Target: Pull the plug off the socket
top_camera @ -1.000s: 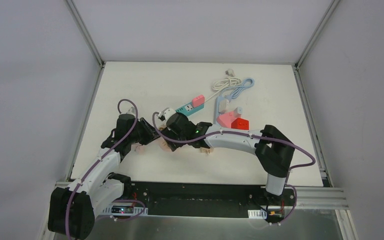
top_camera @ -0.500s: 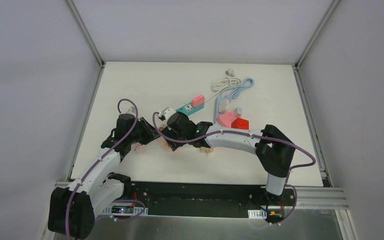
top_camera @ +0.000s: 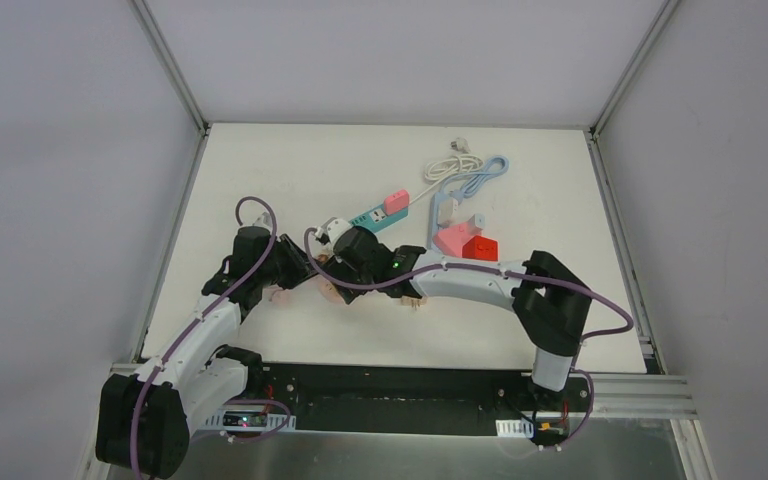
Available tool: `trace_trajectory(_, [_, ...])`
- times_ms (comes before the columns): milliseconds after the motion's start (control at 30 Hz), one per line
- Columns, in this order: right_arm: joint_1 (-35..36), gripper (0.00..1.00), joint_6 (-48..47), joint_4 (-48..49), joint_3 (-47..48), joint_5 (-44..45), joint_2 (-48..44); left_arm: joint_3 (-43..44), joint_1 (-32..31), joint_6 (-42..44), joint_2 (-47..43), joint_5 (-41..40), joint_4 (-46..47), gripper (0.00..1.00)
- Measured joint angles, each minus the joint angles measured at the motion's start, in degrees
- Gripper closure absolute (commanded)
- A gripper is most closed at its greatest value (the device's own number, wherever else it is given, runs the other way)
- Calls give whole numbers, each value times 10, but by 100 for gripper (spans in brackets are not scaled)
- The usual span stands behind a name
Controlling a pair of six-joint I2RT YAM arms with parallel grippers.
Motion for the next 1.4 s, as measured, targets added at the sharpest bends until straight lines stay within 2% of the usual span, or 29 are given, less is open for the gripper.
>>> trace_trajectory(200, [-41, 100, 20, 22, -16, -75, -10, 1, 0, 4, 2, -1, 0, 77])
trace_trajectory(467, [7, 100, -18, -3, 9, 11, 3, 2, 0, 6, 3, -1, -1, 77])
trace_trajectory(633, [-17, 100, -9, 5, 1, -26, -7, 2, 0, 6, 3, -1, 0, 77])
trace_trajectory(767, [-61, 100, 28, 36, -31, -87, -61, 2, 0, 6, 3, -2, 0, 76])
trace_trajectory(900, [-97, 100, 57, 70, -48, -94, -129, 4, 0, 10, 3, -4, -1, 73])
trace_trajectory(967, [-110, 100, 73, 89, -61, -77, -158, 5, 0, 15, 1, -5, -4, 67])
trace_trajectory(1100, [-141, 100, 122, 111, -115, -38, -209, 20, 0, 29, -10, -15, -34, 48])
trace_trajectory(1233, [-179, 100, 182, 101, -157, -11, -222, 45, 0, 43, -26, -28, -96, 23])
trace_trajectory(1300, [-194, 100, 210, 82, -164, -6, -219, 67, 0, 50, -33, -31, -125, 16])
trace_trajectory(1400, [-210, 94, 247, 63, -164, -7, -208, 107, 0, 57, -52, -45, -154, 9])
